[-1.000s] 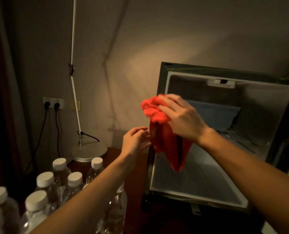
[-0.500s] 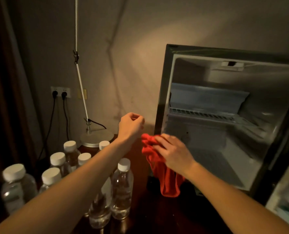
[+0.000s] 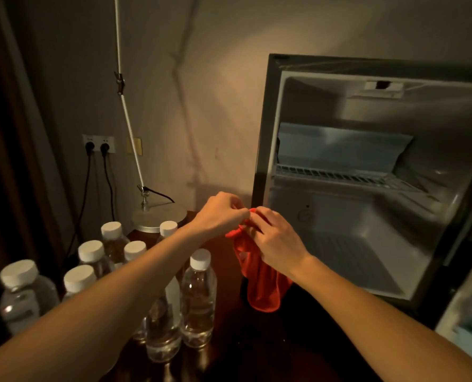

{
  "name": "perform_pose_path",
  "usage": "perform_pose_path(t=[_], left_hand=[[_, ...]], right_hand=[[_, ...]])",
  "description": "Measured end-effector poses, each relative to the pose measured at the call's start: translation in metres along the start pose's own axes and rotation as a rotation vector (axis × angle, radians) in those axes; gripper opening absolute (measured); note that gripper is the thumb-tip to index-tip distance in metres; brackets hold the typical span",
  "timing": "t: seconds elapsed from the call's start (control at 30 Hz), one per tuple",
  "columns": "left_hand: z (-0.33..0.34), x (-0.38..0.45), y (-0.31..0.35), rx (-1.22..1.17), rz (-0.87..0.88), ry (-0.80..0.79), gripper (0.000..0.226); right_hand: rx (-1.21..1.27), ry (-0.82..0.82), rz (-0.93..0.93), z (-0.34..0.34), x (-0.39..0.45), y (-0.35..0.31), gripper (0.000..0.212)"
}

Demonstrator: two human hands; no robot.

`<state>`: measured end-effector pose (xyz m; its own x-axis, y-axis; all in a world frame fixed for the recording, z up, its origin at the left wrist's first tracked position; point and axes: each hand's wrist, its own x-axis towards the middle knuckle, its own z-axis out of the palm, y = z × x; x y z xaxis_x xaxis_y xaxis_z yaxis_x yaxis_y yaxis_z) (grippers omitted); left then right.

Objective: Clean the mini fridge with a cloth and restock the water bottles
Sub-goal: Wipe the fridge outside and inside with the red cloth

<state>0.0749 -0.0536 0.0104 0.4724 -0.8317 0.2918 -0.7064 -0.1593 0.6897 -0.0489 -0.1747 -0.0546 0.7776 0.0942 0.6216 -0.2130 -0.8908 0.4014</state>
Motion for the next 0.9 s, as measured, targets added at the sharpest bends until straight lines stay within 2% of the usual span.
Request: perform_pose_path(t=[0.1, 0.2, 0.4, 0.47, 0.53, 0.6, 0.7, 0.8, 0.9], left_hand=[[0.001, 0.003, -0.007, 0.022, 0.003, -0.02, 0.016], [0.002, 0.002, -0.01, 0.052, 0.023, -0.05, 0.018], [0.006, -0.004, -0.001, 0.17, 0.066, -0.118, 0.024], [0.008, -0.007, 0.008, 0.175, 0.078, -0.158, 0.026], [0.013, -0.009, 0.017, 0.173, 0.088, -0.181, 0.027], [0.021, -0.013, 0.025, 0.162, 0.086, -0.187, 0.026], [0.037, -0.023, 0.037, 0.155, 0.087, -0.208, 0.02], [0.048, -0.035, 0.046, 0.158, 0.103, -0.223, 0.018], [0.047, -0.042, 0.045, 0.152, 0.103, -0.217, 0.019]], right_hand=[[0.091, -0.133, -0.036, 0.027, -0.018, -0.01, 0.043], [-0.035, -0.296, -0.211, 0.045, -0.04, -0.03, 0.041], [-0.124, -0.438, -0.244, 0.043, -0.051, -0.031, 0.039], [-0.083, -0.462, -0.197, 0.036, -0.073, -0.019, 0.031], [-0.075, -0.482, -0.144, 0.026, -0.103, -0.002, 0.033], [-0.159, -0.539, -0.084, 0.008, -0.122, 0.008, 0.028], [-0.277, -0.666, 0.013, -0.015, -0.126, 0.01, 0.01], [-0.29, -0.756, 0.065, -0.025, -0.124, 0.01, 0.023], [-0.305, -0.827, 0.214, -0.044, -0.129, 0.02, 0.036]])
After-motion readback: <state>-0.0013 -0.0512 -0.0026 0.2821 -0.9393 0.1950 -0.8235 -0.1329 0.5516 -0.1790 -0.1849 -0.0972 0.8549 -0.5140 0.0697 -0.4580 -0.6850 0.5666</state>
